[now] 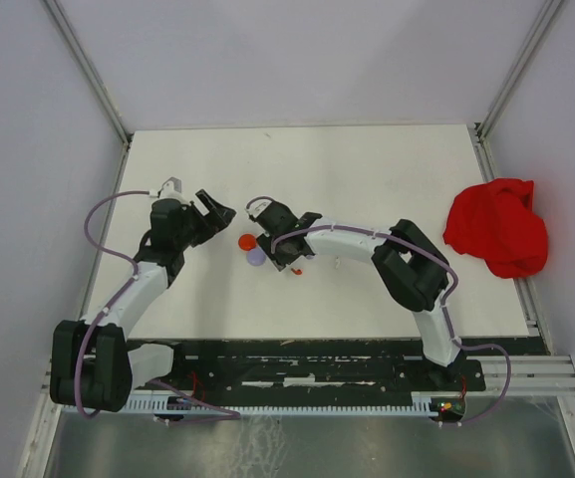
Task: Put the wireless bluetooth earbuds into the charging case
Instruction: Pick up the charging case at the center of the board.
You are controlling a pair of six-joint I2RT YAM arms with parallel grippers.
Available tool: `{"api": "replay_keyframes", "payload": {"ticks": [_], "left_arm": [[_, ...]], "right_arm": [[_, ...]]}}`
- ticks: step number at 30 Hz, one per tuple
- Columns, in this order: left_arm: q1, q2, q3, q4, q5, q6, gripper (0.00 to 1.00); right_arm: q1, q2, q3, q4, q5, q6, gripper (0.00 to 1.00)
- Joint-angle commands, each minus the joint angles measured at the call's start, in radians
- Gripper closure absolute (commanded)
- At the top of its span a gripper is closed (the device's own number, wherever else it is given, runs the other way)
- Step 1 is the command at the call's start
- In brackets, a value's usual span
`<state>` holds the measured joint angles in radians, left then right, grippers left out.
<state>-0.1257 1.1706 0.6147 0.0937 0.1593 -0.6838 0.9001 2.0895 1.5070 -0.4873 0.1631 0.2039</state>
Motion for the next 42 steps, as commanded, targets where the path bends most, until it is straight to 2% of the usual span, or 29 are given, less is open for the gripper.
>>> {"api": "replay_keyframes", "payload": {"ticks": [1,5,9,15,20,29,42], "left_arm": [[0.001,0.022,0.02,0.089,0.082,-0.012,0.07],[0.0,0.032,0.023,0.117,0.129,-0.016,0.07],[0.001,0.058,0.027,0.182,0.237,-0.036,0.08],[-0.001,0.15,0.008,0.39,0.45,-0.14,0.16],[-0.018,0.228,-0.002,0.571,0.569,-0.239,0.19],[-0.103,0.343,0.048,0.62,0.655,-0.288,0.23],[-0.135,0.388,0.06,0.608,0.668,-0.272,0.33]], "right_arm": [[-0.011,-0.11,-0.035,0.105,0.004,-0.102,0.56],[-0.04,-0.196,-0.1,0.182,-0.075,-0.156,0.56],[-0.091,-0.283,-0.164,0.243,-0.205,-0.201,0.55],[-0.169,-0.392,-0.236,0.281,-0.418,-0.243,0.56],[-0.18,-0.425,-0.25,0.263,-0.486,-0.281,0.56],[-0.182,-0.429,-0.247,0.256,-0.513,-0.289,0.57],[-0.182,-0.414,-0.229,0.243,-0.525,-0.294,0.57]]}}
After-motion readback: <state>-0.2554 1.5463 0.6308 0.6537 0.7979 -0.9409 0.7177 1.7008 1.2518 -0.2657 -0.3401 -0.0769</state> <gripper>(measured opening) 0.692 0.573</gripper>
